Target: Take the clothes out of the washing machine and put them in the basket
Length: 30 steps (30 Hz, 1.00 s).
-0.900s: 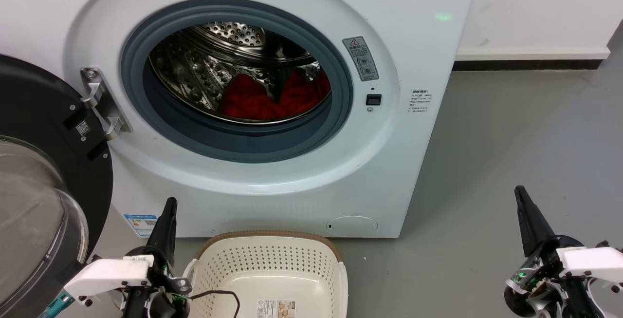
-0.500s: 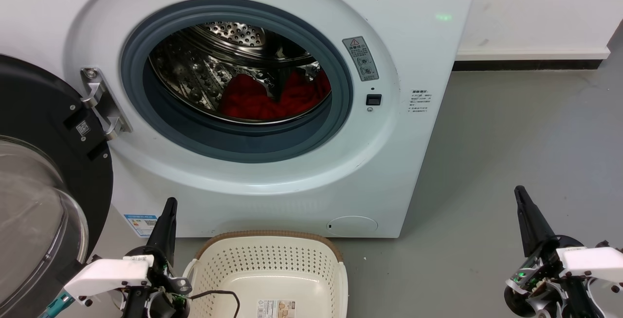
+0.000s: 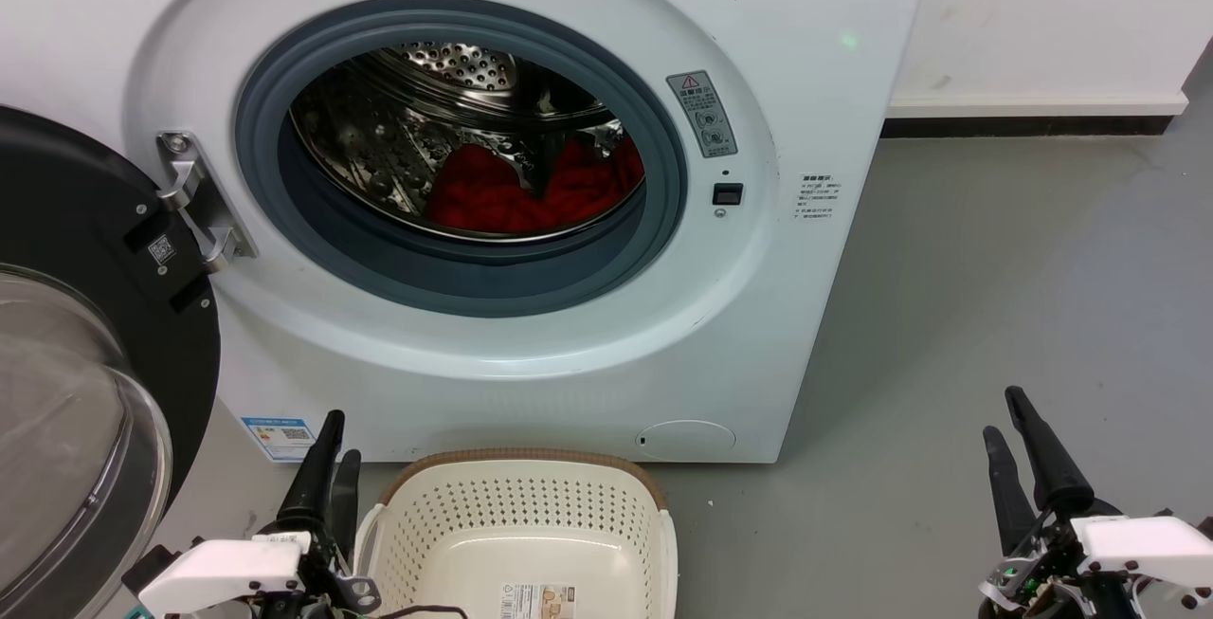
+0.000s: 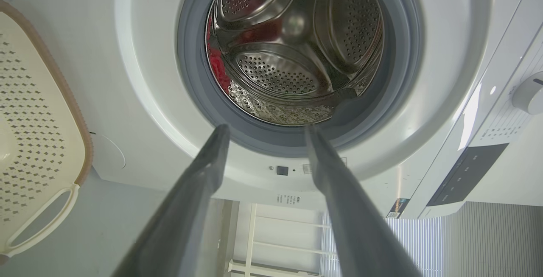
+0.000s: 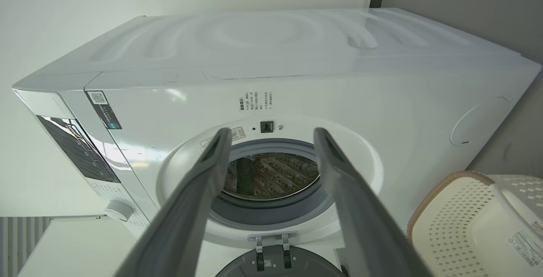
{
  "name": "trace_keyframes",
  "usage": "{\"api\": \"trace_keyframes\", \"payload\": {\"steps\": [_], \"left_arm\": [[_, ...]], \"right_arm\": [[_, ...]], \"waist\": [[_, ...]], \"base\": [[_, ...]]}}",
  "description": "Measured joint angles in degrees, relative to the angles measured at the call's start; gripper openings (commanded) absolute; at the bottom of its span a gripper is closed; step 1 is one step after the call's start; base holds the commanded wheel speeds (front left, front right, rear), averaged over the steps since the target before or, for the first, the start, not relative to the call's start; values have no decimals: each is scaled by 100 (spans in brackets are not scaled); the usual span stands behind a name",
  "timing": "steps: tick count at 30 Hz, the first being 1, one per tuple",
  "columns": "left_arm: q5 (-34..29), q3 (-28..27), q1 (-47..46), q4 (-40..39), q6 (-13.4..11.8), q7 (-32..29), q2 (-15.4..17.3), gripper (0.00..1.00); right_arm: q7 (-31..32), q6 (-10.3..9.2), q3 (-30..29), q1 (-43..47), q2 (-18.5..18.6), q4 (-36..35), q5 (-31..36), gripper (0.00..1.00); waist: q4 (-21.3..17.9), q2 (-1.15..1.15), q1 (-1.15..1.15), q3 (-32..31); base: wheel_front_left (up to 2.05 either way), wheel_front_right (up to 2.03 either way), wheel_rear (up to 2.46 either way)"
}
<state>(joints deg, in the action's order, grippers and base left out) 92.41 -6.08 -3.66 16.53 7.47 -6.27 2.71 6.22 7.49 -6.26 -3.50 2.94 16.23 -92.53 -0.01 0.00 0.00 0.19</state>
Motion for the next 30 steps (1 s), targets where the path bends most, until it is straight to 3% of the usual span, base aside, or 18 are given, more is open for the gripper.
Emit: {"api": "trace_keyframes", "payload": {"steps": [10, 20, 23, 30], "left_arm": [[-349, -13, 8, -79, 1, 339, 1, 100], [-1136, -183, 12, -129, 1, 583, -2, 100], [-1574, -324, 12, -250, -18, 676, 0, 100], [-2424, -345, 18, -702, -187, 824, 1, 100]], "right_arm": [[-328, -1, 121, 15, -4, -83, 432, 100], [-579, -1, -3, 14, -10, -151, 1629, 100], [-659, 0, -21, 12, -10, -300, 2304, 100], [-823, 0, 27, 7, -9, -643, 3328, 100]], "waist": [[-1, 0, 0, 6], [-8, 0, 0, 15], [-11, 0, 0, 24], [-22, 0, 0, 48]], "base": [[0, 0, 0], [0, 0, 0], [0, 0, 0], [0, 0, 0]]}}
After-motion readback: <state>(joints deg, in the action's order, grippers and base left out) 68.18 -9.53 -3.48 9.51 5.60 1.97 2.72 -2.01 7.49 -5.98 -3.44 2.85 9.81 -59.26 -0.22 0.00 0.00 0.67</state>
